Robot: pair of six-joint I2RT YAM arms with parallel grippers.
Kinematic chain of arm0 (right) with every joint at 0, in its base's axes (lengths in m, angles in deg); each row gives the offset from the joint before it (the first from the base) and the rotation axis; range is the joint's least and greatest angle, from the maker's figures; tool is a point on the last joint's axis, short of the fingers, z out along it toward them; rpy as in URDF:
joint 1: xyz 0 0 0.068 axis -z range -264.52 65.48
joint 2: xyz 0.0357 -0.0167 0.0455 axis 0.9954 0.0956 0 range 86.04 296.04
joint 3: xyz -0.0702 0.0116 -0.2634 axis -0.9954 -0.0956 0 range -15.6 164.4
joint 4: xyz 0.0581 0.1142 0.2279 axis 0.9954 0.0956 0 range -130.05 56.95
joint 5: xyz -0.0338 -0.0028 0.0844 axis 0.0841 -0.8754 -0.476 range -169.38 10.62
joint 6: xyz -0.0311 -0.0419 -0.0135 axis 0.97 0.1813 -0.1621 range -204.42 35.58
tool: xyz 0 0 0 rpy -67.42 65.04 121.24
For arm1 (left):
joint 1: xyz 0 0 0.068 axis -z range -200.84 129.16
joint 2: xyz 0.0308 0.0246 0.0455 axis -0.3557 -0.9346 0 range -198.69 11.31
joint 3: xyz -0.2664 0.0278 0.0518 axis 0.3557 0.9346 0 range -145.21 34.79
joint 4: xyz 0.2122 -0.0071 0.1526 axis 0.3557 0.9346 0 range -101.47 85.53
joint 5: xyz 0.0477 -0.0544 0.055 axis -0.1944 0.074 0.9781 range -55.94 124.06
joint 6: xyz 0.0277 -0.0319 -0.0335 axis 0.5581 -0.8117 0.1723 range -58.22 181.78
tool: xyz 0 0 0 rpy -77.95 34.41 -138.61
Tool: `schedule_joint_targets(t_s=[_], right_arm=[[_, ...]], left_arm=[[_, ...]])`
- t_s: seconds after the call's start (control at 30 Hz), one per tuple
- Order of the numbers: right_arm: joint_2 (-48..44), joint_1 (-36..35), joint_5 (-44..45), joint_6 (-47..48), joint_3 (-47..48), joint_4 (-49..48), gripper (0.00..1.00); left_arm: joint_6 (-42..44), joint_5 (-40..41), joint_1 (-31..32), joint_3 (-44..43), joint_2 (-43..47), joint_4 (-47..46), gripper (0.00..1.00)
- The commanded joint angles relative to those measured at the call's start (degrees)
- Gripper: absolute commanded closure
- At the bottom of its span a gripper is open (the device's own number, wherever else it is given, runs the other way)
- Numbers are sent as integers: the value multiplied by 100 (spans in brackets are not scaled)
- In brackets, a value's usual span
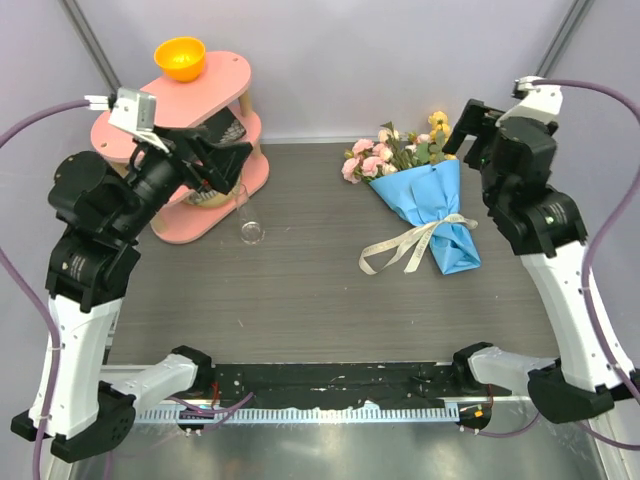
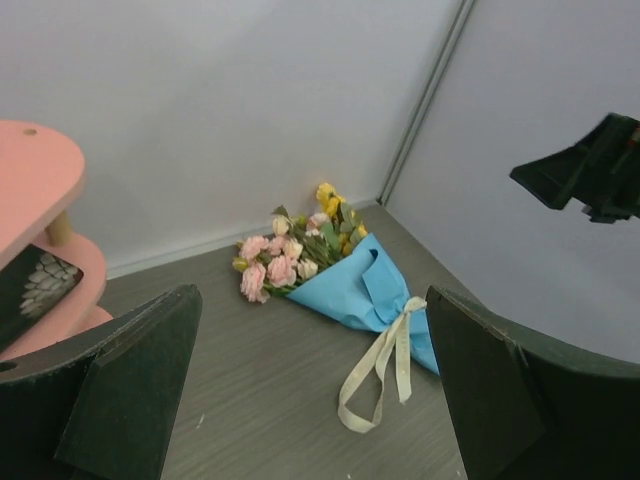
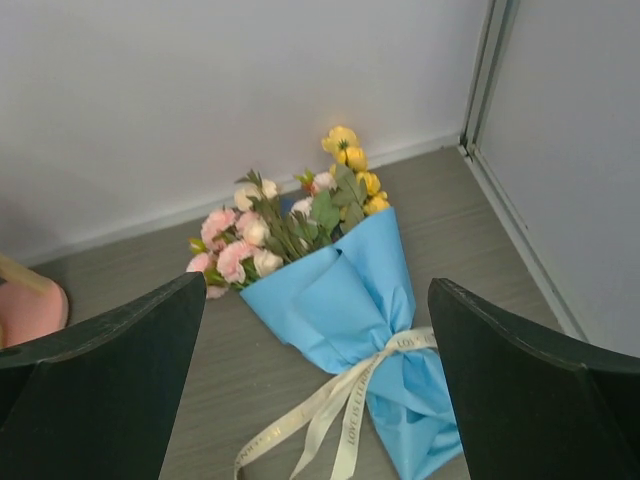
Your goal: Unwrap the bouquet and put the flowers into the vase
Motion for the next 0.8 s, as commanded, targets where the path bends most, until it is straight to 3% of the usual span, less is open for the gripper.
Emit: schedule_joint_targets(t_s=[0.0, 0.17, 0.3, 0.37, 0.53, 0.63, 0.77], right_arm=[[376, -19, 192, -398, -362, 163, 0], [780, 121, -10, -433, -1039, -223, 0], [1288, 1166, -1543, -609, -1637, -723, 0], [1500, 1692, -1846, -732, -1734, -830, 0], [2185, 2178, -1741, -961, -1963, -917, 0], [2502, 2442, -2004, -1014, -2043, -1102, 0], [3012, 2347, -3086, -943, -1867, -1147, 11]], left_arm=[[21, -596, -24, 510, -23, -158, 0], [-260, -1036, -24, 1496, -50, -658, 0], [-840, -1571, -24, 2393, -146, -1238, 0], [-1025, -1915, -24, 2805, -234, -1459, 0], [-1534, -2495, 2, 3641, -524, -2133, 0], [-1816, -2829, 107, 4090, -682, -2636, 6], [-1703, -2865, 432, 4196, -920, -2672, 10]])
